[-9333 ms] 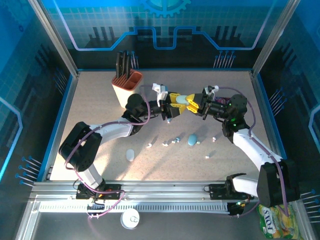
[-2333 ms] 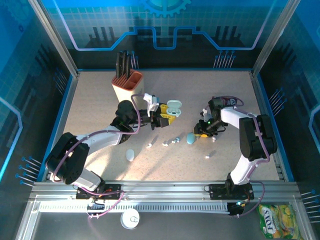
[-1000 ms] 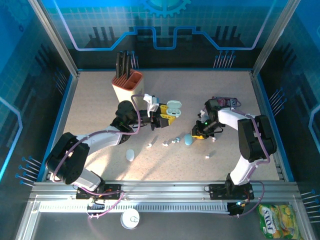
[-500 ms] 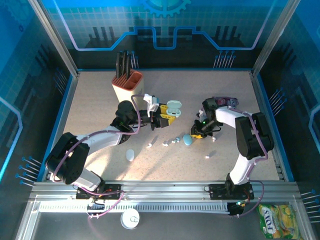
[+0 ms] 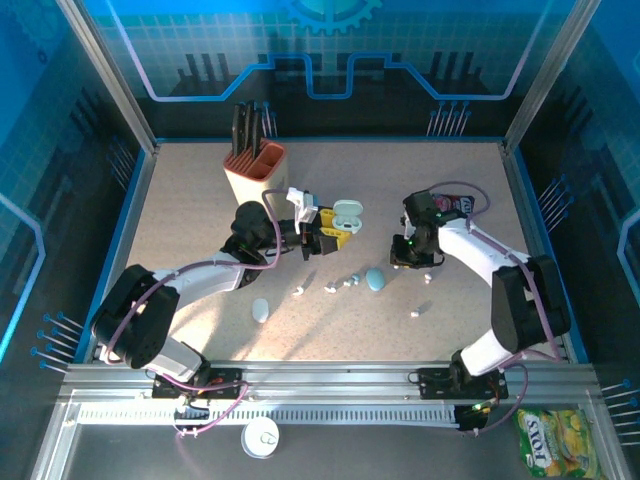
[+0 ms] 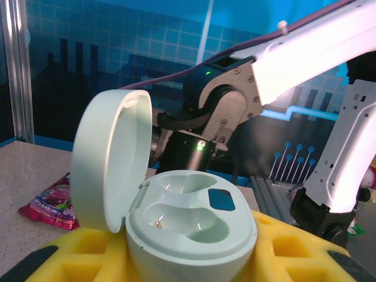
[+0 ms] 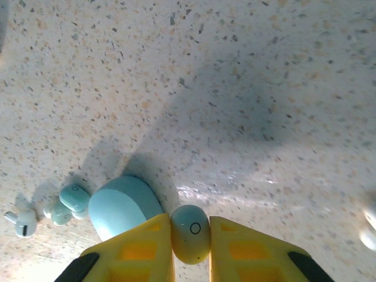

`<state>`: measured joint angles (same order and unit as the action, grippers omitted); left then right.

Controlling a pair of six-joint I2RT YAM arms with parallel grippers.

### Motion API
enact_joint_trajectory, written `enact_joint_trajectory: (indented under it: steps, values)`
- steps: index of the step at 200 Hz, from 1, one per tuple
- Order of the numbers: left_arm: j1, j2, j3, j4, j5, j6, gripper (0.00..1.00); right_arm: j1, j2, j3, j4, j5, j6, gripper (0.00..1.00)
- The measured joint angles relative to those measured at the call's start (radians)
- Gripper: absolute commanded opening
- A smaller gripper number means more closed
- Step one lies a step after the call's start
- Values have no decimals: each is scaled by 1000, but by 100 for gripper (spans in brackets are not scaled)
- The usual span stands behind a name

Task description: Insert wireless bluetooth earbuds into charging case

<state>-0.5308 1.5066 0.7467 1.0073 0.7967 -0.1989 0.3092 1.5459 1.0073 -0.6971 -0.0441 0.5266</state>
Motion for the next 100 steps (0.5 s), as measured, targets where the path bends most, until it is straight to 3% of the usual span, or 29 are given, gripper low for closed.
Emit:
enact_joint_trajectory:
  steps: [51,100]
  values:
    - [0,42,-5,23,-44,19,35,81,-20,68,-90,187,43,19]
    - [5,56,-10,24,-71,25,35,98,-20,98,-128,251,56,18]
